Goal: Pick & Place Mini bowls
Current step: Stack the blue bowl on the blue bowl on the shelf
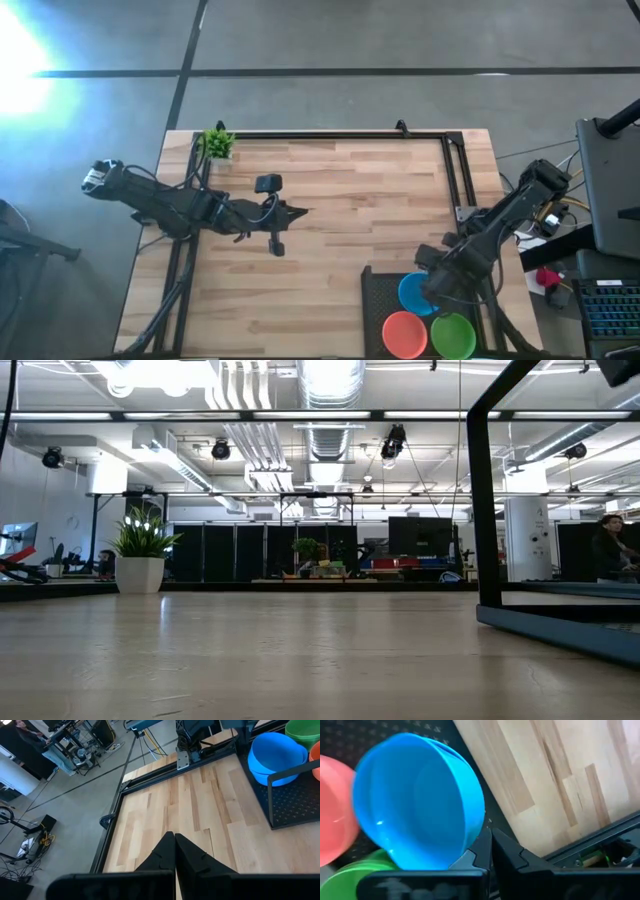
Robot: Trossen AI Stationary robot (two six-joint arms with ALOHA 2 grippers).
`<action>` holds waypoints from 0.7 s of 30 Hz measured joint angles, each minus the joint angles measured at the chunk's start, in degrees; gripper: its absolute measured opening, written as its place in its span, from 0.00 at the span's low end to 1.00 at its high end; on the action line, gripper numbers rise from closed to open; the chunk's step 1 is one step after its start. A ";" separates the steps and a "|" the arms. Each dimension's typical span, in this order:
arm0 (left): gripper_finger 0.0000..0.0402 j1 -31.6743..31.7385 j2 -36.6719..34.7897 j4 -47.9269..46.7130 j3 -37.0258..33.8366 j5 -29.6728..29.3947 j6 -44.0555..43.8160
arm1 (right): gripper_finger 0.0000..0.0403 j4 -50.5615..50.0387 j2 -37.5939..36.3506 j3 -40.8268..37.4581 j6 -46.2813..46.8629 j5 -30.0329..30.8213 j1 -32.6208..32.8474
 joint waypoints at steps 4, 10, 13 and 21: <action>0.00 0.04 0.00 -0.01 0.00 0.00 0.11 | 0.02 -0.23 -0.11 3.03 -0.31 1.53 0.00; 0.00 0.09 0.00 -0.56 0.00 0.00 0.28 | 0.02 1.08 -0.05 4.46 -1.76 2.46 0.28; 0.00 0.11 0.00 -1.27 0.00 0.00 0.28 | 0.02 1.46 -0.06 3.31 -1.82 2.68 0.39; 0.00 0.31 0.00 -1.42 0.00 0.00 0.58 | 0.02 3.10 -0.02 -1.05 -1.67 2.53 0.37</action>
